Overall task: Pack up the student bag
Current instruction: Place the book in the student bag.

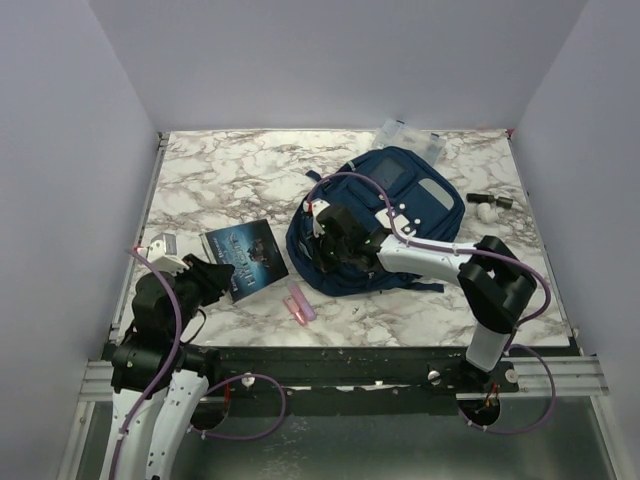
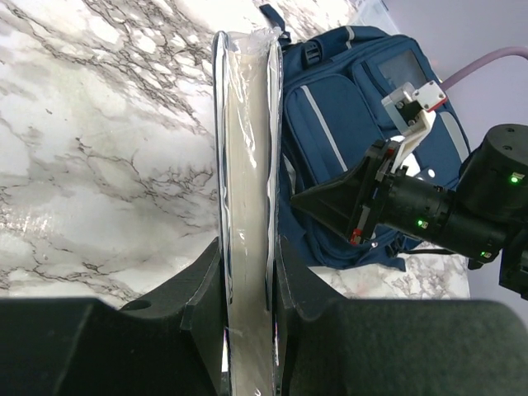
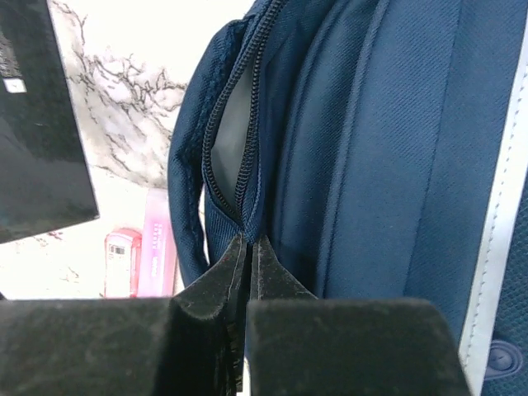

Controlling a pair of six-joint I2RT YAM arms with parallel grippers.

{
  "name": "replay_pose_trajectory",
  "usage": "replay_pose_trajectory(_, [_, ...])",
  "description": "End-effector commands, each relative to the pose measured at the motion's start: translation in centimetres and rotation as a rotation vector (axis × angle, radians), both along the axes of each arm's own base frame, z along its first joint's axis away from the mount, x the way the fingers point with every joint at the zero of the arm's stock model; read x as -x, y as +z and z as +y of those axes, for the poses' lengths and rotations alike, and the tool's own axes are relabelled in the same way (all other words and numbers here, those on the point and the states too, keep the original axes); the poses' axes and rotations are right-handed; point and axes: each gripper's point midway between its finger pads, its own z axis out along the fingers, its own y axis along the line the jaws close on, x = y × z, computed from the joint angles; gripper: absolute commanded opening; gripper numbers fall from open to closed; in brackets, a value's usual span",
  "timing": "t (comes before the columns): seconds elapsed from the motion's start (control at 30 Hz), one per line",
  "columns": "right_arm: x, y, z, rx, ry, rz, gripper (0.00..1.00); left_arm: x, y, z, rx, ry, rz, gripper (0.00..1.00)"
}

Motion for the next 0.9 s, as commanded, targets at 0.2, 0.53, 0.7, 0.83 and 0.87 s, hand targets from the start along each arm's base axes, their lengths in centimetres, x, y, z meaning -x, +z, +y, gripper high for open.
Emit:
replay_pose_trajectory(0.2, [-0.3,5.9,-2.7,-0.033,-0.099,-0.117,0.0,-1.9,3.9,-1.0,0.087,-0.011,-0.115,0.0])
replay_pose_trajectory(0.53, [-1.3,11.4,-3.9,-0.106,-0.244,-0.159,0.0,-1.5,9.4,-2.6,0.185,-0.075,-0.126,0.0])
replay_pose_trajectory(0.7, [-2.6,17.7,-6.0,-0.221,-0.367,-0.224,0.0,-1.3,11.4,-4.2,0.275,-0.145,-0.127,0.0])
replay_pose_trajectory(0.83, [-4.2,22.4,-8.6,-0.371,-0.481,-0.249,0.0,-2.4,11.2,-6.5,0.422,-0.234,-0.103,0.0])
replay_pose_trajectory(0.87, [-4.6,23.3,-9.2,-0.408,-0.507,-0.25,0.0,-2.7,11.2,-7.0,0.465,-0.251,-0.098,0.0])
